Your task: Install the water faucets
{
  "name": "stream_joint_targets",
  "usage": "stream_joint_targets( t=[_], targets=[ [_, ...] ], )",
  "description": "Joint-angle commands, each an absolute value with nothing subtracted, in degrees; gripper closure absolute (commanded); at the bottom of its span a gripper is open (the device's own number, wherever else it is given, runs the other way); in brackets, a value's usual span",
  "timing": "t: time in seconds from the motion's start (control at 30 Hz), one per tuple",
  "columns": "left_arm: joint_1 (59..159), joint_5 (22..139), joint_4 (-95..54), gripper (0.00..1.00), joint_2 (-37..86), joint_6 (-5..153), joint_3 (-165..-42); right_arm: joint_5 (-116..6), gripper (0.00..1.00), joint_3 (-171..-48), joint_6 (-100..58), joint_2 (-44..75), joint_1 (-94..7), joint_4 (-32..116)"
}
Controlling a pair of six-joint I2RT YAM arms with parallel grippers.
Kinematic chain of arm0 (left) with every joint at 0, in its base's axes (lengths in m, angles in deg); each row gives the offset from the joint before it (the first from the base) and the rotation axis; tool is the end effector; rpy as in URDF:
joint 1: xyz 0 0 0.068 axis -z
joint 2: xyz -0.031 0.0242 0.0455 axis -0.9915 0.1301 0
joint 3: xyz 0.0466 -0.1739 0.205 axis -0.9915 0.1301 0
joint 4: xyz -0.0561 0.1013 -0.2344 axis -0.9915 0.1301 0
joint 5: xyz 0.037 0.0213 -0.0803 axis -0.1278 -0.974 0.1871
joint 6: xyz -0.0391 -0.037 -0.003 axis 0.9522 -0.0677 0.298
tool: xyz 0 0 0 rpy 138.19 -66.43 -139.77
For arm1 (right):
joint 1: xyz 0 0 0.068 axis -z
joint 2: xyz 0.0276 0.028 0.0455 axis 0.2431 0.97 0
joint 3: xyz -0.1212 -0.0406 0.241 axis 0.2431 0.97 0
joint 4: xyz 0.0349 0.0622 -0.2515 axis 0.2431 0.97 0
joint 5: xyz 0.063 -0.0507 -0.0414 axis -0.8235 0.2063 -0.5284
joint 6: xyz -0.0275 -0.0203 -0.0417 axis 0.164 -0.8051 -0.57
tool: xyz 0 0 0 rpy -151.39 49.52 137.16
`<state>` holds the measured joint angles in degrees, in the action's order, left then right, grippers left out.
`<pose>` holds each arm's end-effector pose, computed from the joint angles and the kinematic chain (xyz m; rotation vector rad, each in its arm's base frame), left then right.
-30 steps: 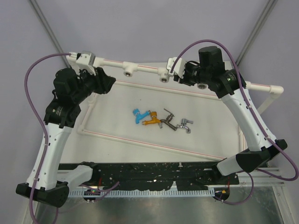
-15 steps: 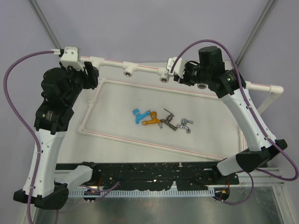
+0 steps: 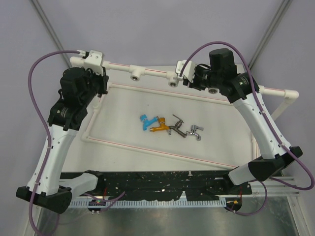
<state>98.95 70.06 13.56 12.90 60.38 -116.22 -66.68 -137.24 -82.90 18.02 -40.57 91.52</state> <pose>0.2093 -0.0602 0.4742 0.2555 1.7467 -0.1465 0.2591 0.1420 0.4606 -1.4959 1.4314 0.0396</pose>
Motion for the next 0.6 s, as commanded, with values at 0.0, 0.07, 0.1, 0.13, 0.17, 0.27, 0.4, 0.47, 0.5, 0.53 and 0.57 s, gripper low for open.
stream_joint_targets(
  t=[0.0,0.07,0.1,0.13,0.17,0.27,0.4,0.47,0.5,0.53,0.57],
  targets=[
    [102.9,74.5,23.5,0.82,16.2,59.1,-113.3,-74.5,0.95,-135.7,-79.2,22.3,-41.8,92.7],
    [103.0,74.6,24.1,0.73,16.5,60.2,-113.7,-74.6,0.95,-135.7,-79.2,22.4,-41.8,92.7],
    [103.0,74.7,24.0,0.64,16.0,60.8,-114.2,-74.6,0.95,-135.8,-79.2,22.4,-41.8,92.7],
    [103.0,74.8,23.6,0.56,15.5,61.8,-114.9,-74.6,0.95,-135.9,-79.2,22.4,-41.8,92.7],
    [103.0,74.9,23.0,0.49,14.6,62.1,-115.8,-74.6,0.95,-135.8,-79.2,22.4,-41.8,92.7],
    [102.9,75.0,21.4,0.32,12.3,66.1,-119.7,-74.5,0.95,-135.8,-79.2,22.3,-41.8,92.7],
    [100.3,75.9,18.8,0.20,9.2,70.3,-124.1,-74.5,0.95,-135.5,-79.2,22.1,-41.8,92.7],
    [96.4,77.2,18.3,0.17,8.1,73.2,-125.0,-74.5,0.95,-135.3,-79.3,22.1,-41.8,92.7],
    [93.8,77.6,18.1,0.16,7.6,74.3,-125.0,-74.5,0.95,-135.3,-79.3,22.1,-41.8,92.7],
    [91.0,77.6,18.6,0.16,7.5,75.5,-125.1,-74.5,0.95,-135.3,-79.4,22.1,-41.8,92.7],
    [87.7,78.1,19.2,0.16,7.5,76.6,-125.4,-74.5,0.95,-135.3,-79.4,22.0,-41.8,92.7]
  ],
)
